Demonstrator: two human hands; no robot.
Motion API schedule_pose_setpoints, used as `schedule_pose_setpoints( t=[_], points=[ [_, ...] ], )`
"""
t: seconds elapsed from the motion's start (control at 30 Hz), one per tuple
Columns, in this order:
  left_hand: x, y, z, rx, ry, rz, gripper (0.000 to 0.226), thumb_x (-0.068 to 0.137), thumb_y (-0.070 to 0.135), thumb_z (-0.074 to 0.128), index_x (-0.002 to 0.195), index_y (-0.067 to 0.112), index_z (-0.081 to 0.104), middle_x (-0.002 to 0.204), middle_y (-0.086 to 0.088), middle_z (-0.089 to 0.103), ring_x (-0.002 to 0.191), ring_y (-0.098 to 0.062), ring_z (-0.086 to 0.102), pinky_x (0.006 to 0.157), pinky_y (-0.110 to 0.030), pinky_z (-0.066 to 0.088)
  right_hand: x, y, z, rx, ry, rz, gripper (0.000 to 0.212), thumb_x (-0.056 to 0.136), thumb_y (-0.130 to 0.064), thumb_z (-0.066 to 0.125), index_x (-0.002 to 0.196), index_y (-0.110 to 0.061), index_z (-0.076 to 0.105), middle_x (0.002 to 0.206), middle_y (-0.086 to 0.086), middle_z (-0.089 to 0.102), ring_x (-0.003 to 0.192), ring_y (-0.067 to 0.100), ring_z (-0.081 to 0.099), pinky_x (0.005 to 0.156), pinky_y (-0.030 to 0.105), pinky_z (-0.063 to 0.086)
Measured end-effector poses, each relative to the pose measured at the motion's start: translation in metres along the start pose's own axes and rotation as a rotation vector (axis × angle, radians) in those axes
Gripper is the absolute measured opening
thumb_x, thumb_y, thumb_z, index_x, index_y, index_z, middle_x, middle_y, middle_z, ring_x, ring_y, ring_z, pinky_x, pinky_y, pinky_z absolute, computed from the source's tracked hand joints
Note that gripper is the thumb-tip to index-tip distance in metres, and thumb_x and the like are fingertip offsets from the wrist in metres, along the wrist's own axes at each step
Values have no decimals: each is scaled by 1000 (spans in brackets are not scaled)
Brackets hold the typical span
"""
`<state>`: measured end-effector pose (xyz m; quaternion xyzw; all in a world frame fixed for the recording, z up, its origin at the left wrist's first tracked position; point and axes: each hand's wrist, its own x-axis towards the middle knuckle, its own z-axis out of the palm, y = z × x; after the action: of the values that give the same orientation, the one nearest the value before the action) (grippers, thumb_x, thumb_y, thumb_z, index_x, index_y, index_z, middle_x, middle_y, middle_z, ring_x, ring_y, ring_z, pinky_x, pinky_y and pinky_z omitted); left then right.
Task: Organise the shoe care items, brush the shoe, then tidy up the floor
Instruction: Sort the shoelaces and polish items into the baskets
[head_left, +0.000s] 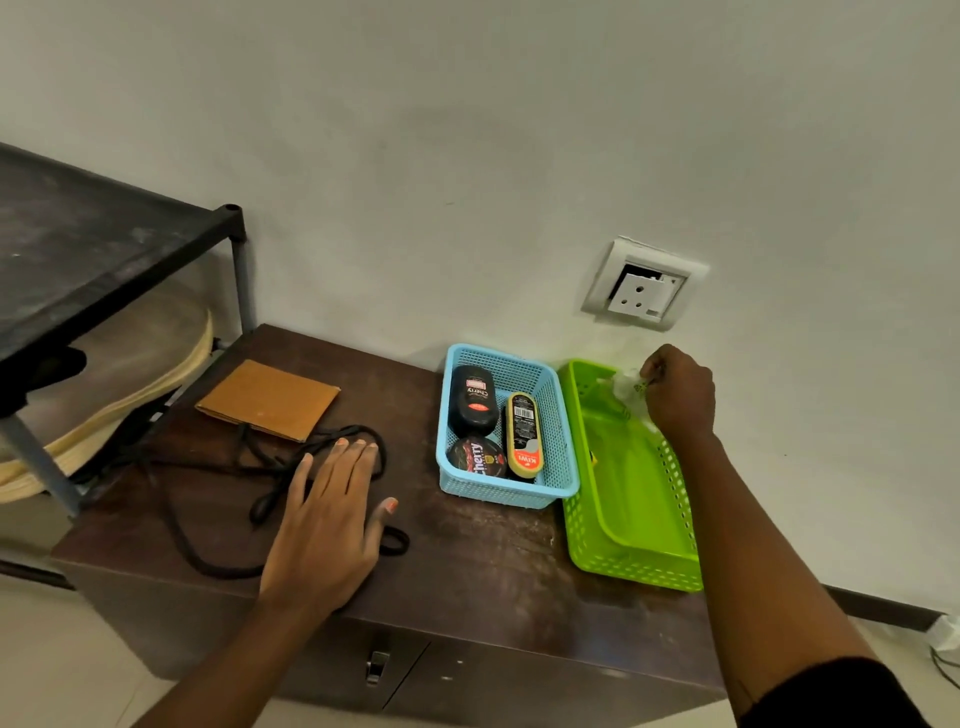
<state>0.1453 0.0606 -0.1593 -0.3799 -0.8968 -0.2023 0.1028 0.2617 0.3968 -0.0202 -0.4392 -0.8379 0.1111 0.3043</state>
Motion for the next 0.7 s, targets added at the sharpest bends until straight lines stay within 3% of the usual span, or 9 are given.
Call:
schedule_pose_setpoints(
  t=[0.13, 0.23, 0.27, 0.33, 0.43, 0.5, 0.63, 0.7],
  points=[
    [-1, 2, -3, -41, 11, -13, 60, 90, 44, 30, 136, 9, 45, 138, -7, 49, 134, -21, 39, 113, -39, 20, -8, -25, -1, 169, 164, -91, 29, 72, 13, 45, 83, -9, 60, 91, 14, 70, 90, 34, 63, 65, 23, 31],
    [-1, 3, -9, -137, 47, -21, 62, 91, 46, 30, 141, 10, 37, 142, -5, 44, 136, -17, 34, 114, -38, 19, -16, -68, 2, 394, 130, -205, 32, 71, 15, 47, 86, -12, 56, 86, 12, 68, 79, 11, 68, 62, 12, 41],
    [-2, 2, -10, -192, 68, -25, 64, 91, 48, 31, 142, 11, 36, 142, -4, 44, 136, -16, 34, 114, -37, 16, -20, -85, 3, 490, 21, -245, 38, 72, 18, 46, 85, -18, 54, 83, 12, 66, 70, 0, 66, 59, 11, 42],
    [-2, 0, -13, -331, 130, -45, 67, 91, 55, 29, 143, 13, 35, 139, 1, 46, 133, -10, 34, 117, -33, 6, -32, -118, 9, 632, -322, -323, 50, 75, 23, 42, 84, -25, 51, 78, 12, 66, 58, -2, 62, 54, 14, 44],
    [-3, -5, -15, -545, 231, -122, 71, 89, 68, 22, 139, 21, 39, 124, 14, 53, 123, 4, 37, 116, -26, -1, -53, -155, 27, 362, -688, -536, 39, 82, 15, 51, 93, -22, 57, 74, -2, 65, 60, -4, 59, 59, 12, 45],
    [-3, -6, -14, -592, 243, -165, 71, 84, 74, 22, 130, 25, 47, 109, 19, 57, 115, 7, 41, 116, -31, 2, -69, -172, 42, 256, -843, -616, 27, 85, 7, 55, 101, -14, 61, 79, -8, 62, 69, -4, 57, 61, 5, 41],
    [0, -12, -6, -562, 159, -226, 61, 79, 79, 27, 106, 30, 53, 94, 11, 62, 109, -14, 53, 113, -34, 9, -85, -193, 66, 316, -1077, -627, 22, 89, 4, 55, 106, -9, 60, 94, -4, 61, 90, 10, 57, 83, 23, 46],
    [1, -15, -3, -548, 126, -282, 47, 82, 70, 35, 96, 29, 52, 89, 10, 61, 107, -25, 53, 109, -31, 12, -86, -199, 73, 381, -1228, -589, 20, 91, 2, 53, 107, -10, 58, 93, -1, 61, 85, 11, 57, 79, 26, 47]
  ],
)
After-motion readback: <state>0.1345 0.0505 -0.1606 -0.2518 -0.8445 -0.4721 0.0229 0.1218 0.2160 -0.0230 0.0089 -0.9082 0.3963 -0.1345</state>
